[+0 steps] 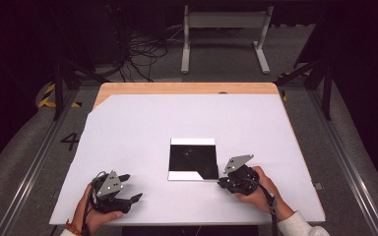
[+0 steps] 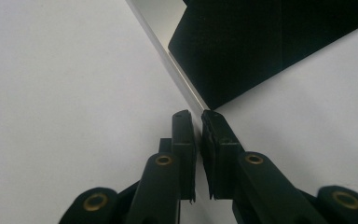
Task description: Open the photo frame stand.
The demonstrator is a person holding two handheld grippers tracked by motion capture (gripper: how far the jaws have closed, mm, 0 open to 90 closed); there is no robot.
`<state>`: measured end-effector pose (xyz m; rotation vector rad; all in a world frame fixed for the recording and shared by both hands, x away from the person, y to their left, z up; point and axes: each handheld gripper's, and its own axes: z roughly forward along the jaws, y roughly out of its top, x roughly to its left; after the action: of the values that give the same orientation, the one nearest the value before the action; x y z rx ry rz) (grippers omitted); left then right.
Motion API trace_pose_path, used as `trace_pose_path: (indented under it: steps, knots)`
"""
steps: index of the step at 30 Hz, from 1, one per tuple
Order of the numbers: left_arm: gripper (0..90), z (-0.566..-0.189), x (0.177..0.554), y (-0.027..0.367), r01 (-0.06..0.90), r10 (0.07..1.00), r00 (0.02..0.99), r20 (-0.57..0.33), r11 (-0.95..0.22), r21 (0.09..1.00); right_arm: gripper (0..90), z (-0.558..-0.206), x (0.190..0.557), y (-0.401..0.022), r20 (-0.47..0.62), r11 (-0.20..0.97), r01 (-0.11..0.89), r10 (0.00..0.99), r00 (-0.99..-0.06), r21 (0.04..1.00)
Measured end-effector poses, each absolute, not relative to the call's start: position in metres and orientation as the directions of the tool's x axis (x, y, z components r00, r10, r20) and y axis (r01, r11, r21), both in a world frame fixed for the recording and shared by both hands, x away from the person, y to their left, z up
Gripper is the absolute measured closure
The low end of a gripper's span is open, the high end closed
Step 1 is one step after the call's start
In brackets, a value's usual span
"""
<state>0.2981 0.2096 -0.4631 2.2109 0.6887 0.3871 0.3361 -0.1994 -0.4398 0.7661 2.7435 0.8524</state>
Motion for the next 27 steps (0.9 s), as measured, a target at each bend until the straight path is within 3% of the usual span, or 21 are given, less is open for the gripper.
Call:
trace_pose_path:
  steps: [27]
  knots:
    - [22.9,-0.467,0.301,0.197,0.363,0.567,0.823,0.031,-0.568,0.739,85.3,-0.438,0.343,-0.196,-0.019,0.704,0.447,0.547,-0.837,0.552]
